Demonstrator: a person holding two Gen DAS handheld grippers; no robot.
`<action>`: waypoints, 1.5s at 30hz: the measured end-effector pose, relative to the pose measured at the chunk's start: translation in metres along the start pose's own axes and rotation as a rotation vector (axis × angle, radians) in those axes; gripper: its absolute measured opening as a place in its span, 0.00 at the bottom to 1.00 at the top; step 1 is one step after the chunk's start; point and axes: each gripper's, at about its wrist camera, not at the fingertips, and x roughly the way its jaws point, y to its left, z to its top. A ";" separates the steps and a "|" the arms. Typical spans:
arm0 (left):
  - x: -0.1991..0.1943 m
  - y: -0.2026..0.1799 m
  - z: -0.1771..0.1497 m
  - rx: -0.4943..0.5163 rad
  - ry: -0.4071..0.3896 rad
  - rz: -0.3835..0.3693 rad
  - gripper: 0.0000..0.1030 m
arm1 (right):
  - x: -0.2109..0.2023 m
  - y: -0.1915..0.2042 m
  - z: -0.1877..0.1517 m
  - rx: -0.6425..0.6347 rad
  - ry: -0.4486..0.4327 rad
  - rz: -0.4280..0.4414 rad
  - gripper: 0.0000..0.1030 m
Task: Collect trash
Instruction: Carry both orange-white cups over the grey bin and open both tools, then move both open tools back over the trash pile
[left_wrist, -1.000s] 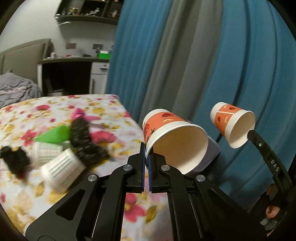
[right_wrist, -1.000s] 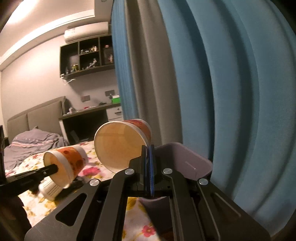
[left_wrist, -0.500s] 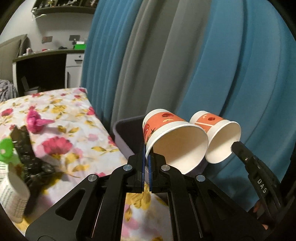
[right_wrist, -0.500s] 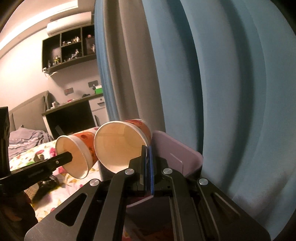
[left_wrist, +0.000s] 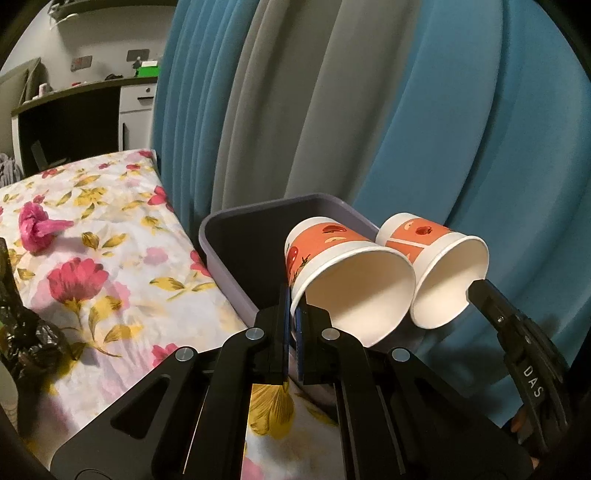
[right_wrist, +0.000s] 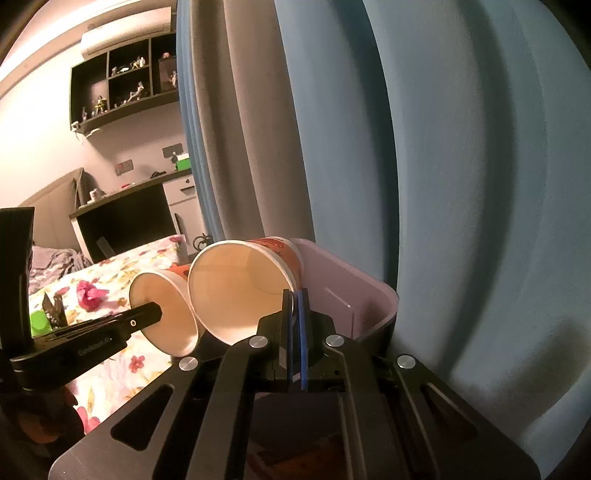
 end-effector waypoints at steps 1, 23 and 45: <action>0.002 0.001 0.000 -0.002 0.003 -0.001 0.02 | 0.001 -0.001 0.000 0.001 0.005 -0.001 0.03; 0.023 0.003 -0.006 -0.018 0.046 0.025 0.31 | 0.019 -0.014 -0.011 -0.006 0.093 -0.032 0.03; -0.131 0.077 -0.036 -0.167 -0.216 0.315 0.94 | 0.020 -0.001 -0.014 -0.038 0.116 -0.005 0.23</action>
